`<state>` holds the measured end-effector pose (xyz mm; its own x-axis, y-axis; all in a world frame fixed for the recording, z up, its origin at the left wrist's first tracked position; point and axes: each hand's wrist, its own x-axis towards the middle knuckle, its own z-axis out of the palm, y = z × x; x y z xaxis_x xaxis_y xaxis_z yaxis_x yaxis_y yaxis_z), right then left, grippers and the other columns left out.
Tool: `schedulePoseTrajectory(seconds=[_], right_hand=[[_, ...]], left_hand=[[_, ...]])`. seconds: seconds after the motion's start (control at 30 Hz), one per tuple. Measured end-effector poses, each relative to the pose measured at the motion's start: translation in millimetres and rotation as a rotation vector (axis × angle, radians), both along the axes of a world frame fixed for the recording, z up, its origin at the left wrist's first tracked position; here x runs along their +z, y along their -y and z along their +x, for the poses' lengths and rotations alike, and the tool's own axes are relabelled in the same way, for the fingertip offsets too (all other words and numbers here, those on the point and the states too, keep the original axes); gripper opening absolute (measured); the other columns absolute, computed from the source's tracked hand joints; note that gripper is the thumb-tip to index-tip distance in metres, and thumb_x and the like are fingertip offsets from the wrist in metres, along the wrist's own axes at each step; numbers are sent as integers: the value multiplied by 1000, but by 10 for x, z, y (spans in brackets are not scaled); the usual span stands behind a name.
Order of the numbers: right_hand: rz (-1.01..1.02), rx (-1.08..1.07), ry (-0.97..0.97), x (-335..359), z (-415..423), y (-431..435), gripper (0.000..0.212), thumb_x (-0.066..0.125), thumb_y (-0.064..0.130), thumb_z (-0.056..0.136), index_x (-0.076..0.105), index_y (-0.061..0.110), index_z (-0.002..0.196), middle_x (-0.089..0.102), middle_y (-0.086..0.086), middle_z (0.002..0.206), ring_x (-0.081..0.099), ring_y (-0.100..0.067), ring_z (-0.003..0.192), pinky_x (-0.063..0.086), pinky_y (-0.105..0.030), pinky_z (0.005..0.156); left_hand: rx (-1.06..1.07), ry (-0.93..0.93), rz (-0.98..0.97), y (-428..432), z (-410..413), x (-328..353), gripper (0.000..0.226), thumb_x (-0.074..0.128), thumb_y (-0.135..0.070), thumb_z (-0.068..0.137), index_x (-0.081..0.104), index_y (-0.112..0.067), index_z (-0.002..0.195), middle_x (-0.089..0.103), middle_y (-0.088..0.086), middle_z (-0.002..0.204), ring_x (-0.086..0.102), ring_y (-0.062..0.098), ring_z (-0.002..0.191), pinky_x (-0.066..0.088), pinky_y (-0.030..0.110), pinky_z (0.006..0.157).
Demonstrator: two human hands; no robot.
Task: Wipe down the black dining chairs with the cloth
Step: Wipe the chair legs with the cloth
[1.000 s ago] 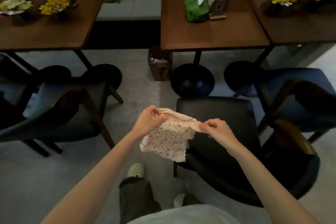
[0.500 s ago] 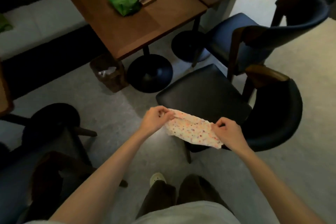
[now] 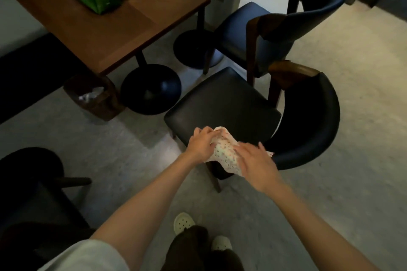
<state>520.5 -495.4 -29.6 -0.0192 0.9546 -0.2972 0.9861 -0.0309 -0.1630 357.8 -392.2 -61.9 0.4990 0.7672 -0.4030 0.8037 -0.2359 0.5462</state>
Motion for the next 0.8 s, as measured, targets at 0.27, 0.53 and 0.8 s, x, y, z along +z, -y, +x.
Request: schedulePoseTrajectory(seconds=[0.27, 0.53, 0.8], right_hand=[[5, 120, 122, -275, -256, -158, 68, 48, 32, 99, 11, 15, 154, 45, -8, 143, 51, -24, 121, 41, -36, 99], [-96, 129, 126, -440, -443, -444, 83, 60, 12, 91, 4, 19, 153, 36, -10, 144, 50, -25, 120, 50, -38, 89], [-181, 275, 197, -801, -635, -1058, 69, 47, 39, 99, 4, 31, 153, 37, -9, 143, 55, -26, 112, 52, -39, 86]], left_hand=[[158, 72, 85, 5, -203, -343, 41, 50, -24, 98, 50, -25, 139, 49, -2, 127, 36, 21, 115, 36, 33, 101], [306, 84, 17, -144, -459, -522, 38, 41, -29, 102, 50, -22, 139, 48, 2, 128, 38, 25, 120, 33, 36, 104], [318, 189, -41, -494, -847, -1170, 34, 42, -24, 102, 59, -20, 131, 54, 3, 121, 45, 23, 117, 26, 22, 95]])
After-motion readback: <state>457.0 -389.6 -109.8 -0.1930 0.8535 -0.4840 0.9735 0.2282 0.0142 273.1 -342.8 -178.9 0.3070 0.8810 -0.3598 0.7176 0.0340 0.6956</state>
